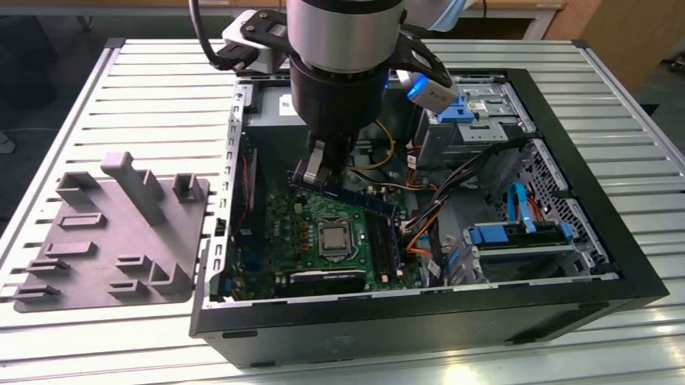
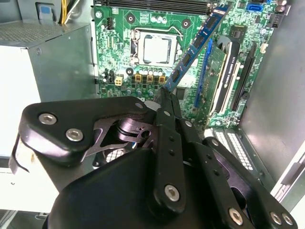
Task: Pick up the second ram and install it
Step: 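Insert the second ram into the second slot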
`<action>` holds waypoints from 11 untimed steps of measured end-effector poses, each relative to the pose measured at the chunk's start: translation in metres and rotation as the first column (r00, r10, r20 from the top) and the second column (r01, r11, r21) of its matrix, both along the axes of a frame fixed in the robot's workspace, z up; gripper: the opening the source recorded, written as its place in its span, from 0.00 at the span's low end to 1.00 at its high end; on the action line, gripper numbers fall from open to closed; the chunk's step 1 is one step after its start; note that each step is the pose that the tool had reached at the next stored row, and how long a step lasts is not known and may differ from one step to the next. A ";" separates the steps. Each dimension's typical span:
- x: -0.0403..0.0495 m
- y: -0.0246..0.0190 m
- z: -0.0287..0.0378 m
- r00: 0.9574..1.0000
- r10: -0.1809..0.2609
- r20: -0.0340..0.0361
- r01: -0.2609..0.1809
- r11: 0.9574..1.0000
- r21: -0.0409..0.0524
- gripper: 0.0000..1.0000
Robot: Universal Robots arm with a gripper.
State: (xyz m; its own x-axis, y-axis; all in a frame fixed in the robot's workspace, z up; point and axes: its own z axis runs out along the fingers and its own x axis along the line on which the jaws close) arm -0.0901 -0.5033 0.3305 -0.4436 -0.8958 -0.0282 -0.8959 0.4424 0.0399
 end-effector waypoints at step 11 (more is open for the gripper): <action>0.0000 0.0000 0.0000 1.000 -0.025 0.000 0.025 1.000 0.000 0.11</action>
